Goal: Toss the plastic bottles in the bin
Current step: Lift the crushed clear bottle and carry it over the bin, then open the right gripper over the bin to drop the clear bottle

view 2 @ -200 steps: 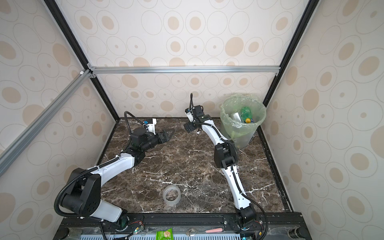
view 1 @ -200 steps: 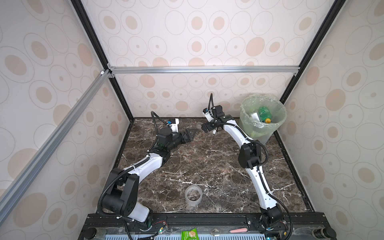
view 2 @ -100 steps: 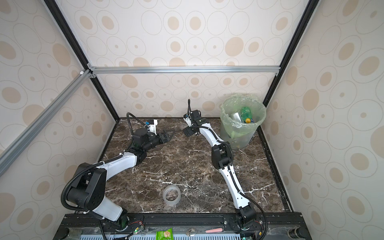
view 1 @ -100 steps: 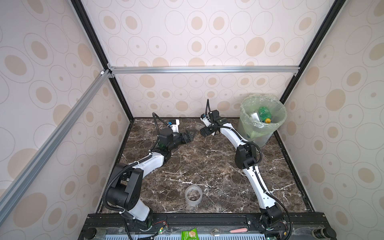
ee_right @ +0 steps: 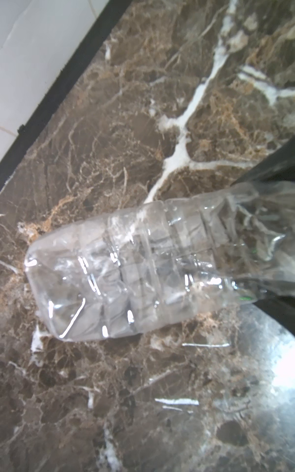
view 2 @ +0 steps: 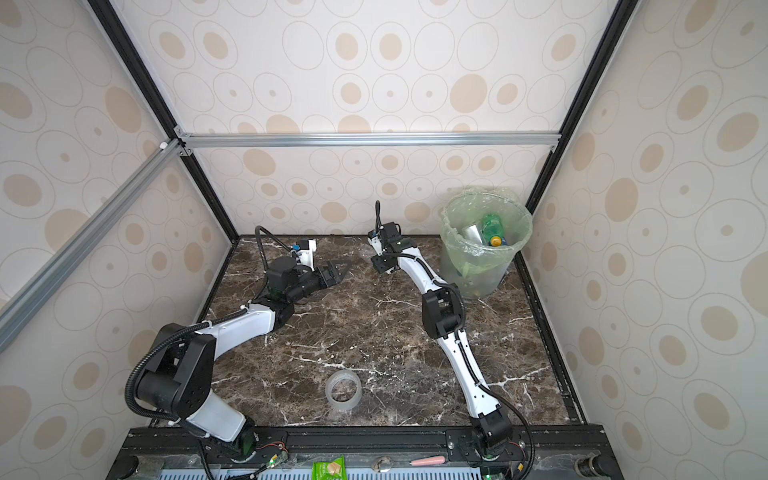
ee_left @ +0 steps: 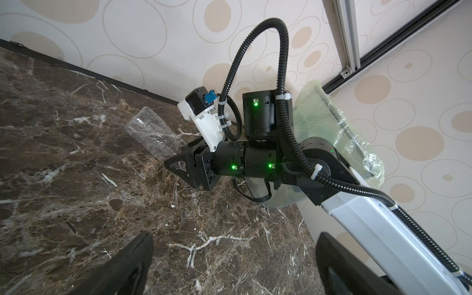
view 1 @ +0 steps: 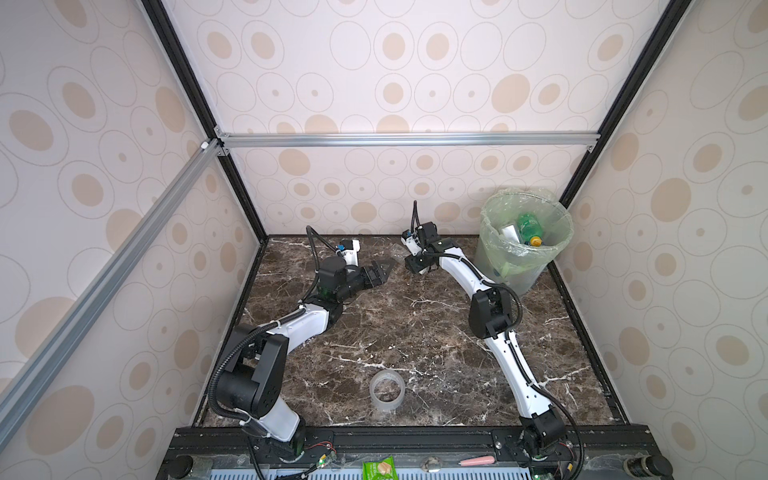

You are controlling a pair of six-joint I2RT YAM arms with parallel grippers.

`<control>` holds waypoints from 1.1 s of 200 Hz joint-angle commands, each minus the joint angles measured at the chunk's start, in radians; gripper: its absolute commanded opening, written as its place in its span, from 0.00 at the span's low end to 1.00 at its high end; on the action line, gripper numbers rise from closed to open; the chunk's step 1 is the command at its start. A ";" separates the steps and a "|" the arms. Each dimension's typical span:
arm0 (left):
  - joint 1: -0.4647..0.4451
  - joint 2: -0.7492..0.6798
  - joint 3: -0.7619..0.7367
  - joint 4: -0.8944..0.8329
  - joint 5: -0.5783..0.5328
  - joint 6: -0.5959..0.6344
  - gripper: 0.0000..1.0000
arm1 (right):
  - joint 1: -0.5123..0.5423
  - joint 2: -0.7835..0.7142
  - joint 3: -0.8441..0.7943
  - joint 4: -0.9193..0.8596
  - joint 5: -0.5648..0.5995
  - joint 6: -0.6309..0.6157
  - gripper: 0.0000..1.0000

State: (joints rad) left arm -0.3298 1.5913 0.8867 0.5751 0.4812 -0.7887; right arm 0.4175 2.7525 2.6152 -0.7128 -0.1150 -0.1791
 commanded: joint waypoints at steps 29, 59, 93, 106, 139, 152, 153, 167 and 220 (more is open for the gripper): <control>-0.023 -0.097 0.048 -0.061 -0.037 0.060 0.99 | 0.018 -0.314 -0.079 0.011 0.012 0.097 0.46; -0.073 -0.118 0.132 -0.125 -0.057 0.115 0.99 | 0.018 -0.492 -0.098 -0.030 0.100 0.099 0.45; -0.140 -0.101 0.274 -0.189 -0.080 0.180 0.99 | 0.012 -0.692 -0.098 -0.084 0.242 0.064 0.45; -0.160 -0.087 0.327 -0.200 -0.082 0.192 0.99 | 0.007 -0.766 -0.111 -0.086 0.318 0.042 0.45; -0.206 -0.053 0.417 -0.214 -0.088 0.205 0.99 | -0.015 -0.935 -0.162 -0.054 0.490 -0.023 0.45; -0.219 -0.046 0.433 -0.225 -0.092 0.214 0.99 | -0.030 -0.992 -0.205 -0.024 0.534 -0.047 0.45; -0.220 -0.046 0.434 -0.225 -0.092 0.214 0.99 | -0.030 -0.996 -0.210 -0.021 0.538 -0.050 0.45; -0.228 -0.048 0.431 -0.226 -0.098 0.215 0.99 | -0.060 -1.048 -0.289 0.029 0.566 -0.060 0.45; -0.229 -0.050 0.399 -0.231 -0.105 0.212 0.99 | -0.268 -1.041 -0.609 0.047 0.562 0.115 0.49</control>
State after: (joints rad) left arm -0.5568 1.5394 1.2831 0.3492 0.3862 -0.6044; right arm 0.2245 1.6524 2.1300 -0.6510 0.4122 -0.1535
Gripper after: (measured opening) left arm 0.992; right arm 0.460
